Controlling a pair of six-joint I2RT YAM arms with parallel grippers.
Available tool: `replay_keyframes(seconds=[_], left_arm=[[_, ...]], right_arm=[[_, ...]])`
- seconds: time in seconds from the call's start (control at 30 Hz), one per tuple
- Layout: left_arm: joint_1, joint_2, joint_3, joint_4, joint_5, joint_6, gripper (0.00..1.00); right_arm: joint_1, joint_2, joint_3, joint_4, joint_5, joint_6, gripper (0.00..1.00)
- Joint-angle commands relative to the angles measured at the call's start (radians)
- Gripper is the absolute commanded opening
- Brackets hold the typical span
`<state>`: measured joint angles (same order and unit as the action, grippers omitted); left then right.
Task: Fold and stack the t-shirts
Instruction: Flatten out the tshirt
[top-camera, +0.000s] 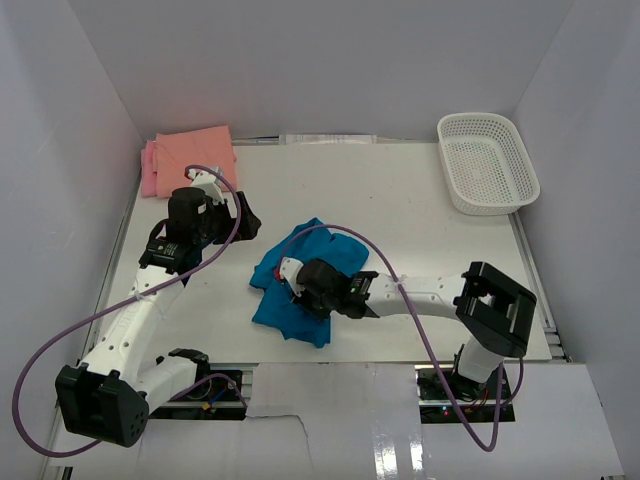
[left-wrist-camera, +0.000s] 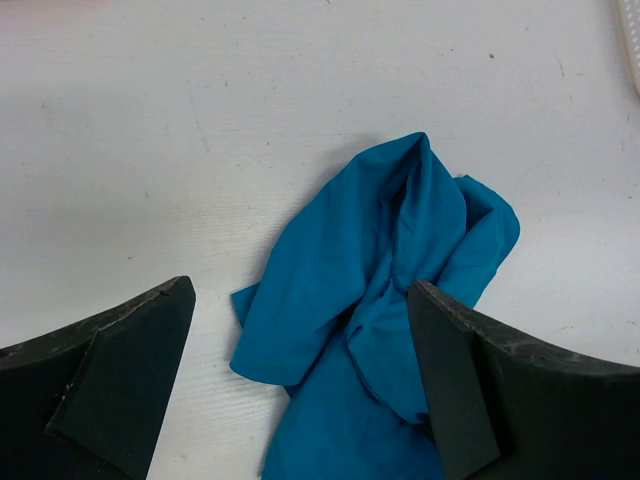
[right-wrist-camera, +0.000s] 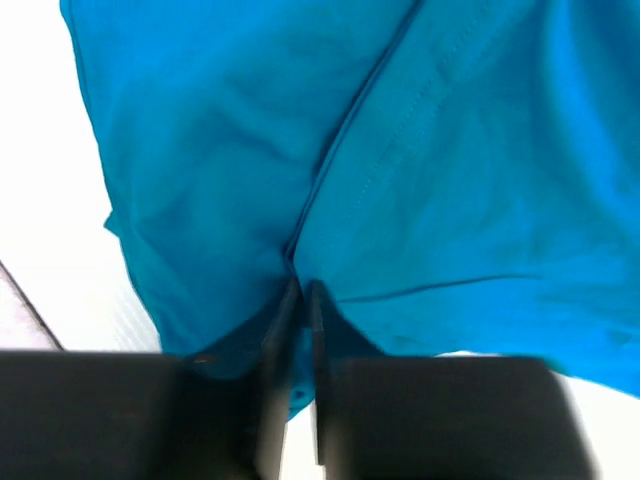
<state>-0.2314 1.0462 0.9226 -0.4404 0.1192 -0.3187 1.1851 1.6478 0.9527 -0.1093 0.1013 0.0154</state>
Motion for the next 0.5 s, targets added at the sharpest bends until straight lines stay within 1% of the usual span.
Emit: replay_keyframes(seconds=[0.0,0.1,0.17,0.3,0.43,0.47], left_arm=[[-0.002,-0.011,-0.01,0.011,-0.004,0.009,0.98],[0.0,-0.012,-0.008,0.011,-0.004,0.009,0.98],[-0.002,-0.009,-0.01,0.009,-0.004,0.009,0.98],[-0.002,-0.003,-0.007,0.008,0.0,0.013,0.98],[-0.002,0.011,-0.001,0.003,0.008,0.017,0.98],[0.0,0.012,0.002,0.003,0.01,0.017,0.98]], right_arm=[[0.005,0.015,0.06,0.028,0.035,-0.009,0.08],[0.002,0.004,0.113,0.01,0.066,-0.011,0.08],[-0.002,-0.017,0.182,-0.033,0.102,-0.041,0.08],[-0.059,-0.116,0.316,-0.153,0.135,-0.048,0.08],[-0.091,-0.207,0.383,-0.251,0.133,-0.057,0.08],[-0.096,-0.22,0.391,-0.286,0.127,-0.057,0.09]])
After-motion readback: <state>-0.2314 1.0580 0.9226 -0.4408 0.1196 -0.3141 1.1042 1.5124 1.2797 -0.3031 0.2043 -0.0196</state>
